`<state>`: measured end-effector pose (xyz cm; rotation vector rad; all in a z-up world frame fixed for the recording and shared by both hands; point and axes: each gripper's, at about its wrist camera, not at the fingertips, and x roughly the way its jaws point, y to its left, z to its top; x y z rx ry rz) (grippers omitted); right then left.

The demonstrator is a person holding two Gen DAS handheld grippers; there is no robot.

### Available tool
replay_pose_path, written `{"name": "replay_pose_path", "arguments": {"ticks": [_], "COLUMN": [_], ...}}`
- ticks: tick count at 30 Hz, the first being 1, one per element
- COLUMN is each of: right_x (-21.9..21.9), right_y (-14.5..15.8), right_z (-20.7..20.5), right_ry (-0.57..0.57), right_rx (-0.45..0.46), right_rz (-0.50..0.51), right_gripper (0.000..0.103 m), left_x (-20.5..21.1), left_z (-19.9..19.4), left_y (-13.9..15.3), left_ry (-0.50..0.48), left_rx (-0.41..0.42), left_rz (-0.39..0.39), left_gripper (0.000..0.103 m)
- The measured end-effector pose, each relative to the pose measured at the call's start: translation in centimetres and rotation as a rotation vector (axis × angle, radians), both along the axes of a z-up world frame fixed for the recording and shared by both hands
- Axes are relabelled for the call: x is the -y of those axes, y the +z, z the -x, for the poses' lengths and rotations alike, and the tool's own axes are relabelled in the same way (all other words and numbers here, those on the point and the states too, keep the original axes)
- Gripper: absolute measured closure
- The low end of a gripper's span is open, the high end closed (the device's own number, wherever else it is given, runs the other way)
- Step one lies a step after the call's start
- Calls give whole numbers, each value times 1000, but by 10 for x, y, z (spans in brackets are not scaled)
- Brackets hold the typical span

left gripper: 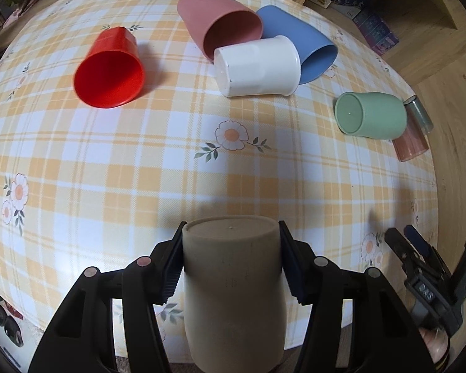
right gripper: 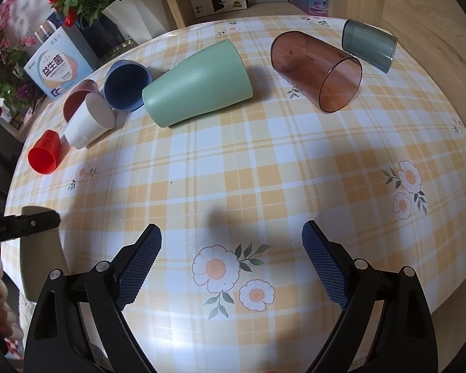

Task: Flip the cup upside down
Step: 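Rotate the beige cup with the left gripper so its base faces up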

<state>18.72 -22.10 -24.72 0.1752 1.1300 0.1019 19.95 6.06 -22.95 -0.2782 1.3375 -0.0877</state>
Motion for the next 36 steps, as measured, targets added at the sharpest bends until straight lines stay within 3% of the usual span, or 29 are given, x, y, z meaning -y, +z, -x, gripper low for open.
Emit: {"name": "replay_pose_path", "arguments": {"ticks": [9, 14, 25, 36], "right_x": [-5, -7, -8, -10], "right_y": [-1, -1, -2, -3], "right_z": [1, 2, 2, 4], "right_ry": [11, 19, 21, 24], "right_rx": [-6, -7, -6, -15], "right_rz": [-2, -1, -5, -6], "right_gripper": [14, 14, 14, 14], "left_x": [-22, -25, -55, -51], "left_z": [31, 42, 41, 28], "left_y": [25, 37, 44, 45], "left_ry": [8, -12, 96, 111], "left_rx": [105, 194, 287, 331], "left_rz": [1, -99, -150, -227], "left_gripper": [49, 49, 50, 50]}}
